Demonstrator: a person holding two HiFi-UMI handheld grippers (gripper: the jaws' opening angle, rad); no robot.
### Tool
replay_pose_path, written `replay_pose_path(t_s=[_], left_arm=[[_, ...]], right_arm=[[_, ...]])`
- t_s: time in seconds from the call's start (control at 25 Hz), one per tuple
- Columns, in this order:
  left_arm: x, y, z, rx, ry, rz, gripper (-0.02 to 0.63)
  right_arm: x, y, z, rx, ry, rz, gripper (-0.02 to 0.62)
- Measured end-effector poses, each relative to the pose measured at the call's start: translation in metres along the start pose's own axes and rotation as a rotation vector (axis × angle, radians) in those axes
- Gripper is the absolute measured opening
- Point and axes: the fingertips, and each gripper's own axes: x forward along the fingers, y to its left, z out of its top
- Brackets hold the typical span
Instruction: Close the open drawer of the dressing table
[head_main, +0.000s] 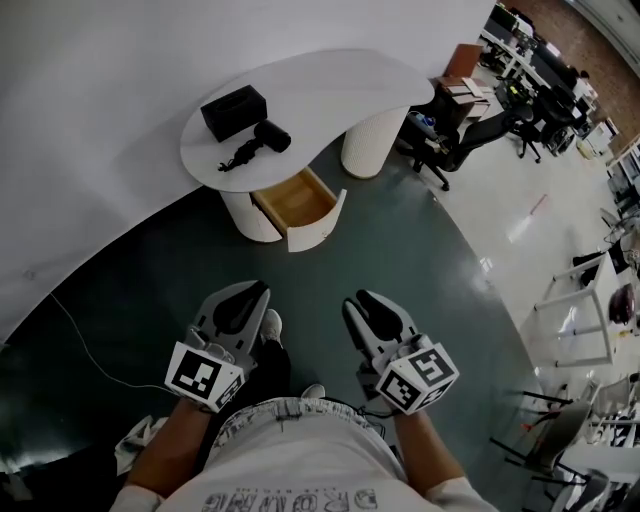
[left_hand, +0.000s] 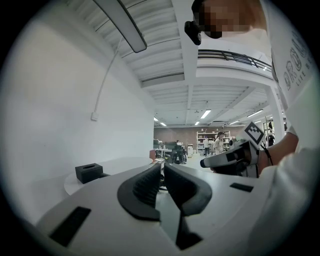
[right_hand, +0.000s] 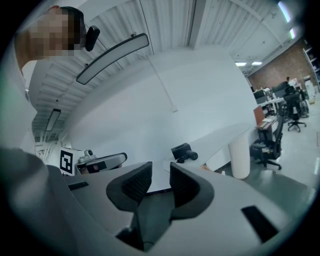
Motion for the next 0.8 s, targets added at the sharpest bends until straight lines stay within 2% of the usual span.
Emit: replay_pose_path(t_s=[0.28, 0.8], left_arm=[[0.048, 0.066, -0.001, -0.021, 0.014, -0.03, 0.04], [0.102, 0.175, -0.005, -0.042, 0.046, -0.088, 0.04]], right_arm=[[0.072, -0.023, 0.019, 0.015, 0.023, -0.019, 0.121], [0.185, -0.05, 0.047, 0.033, 0.046, -0.082, 0.12]])
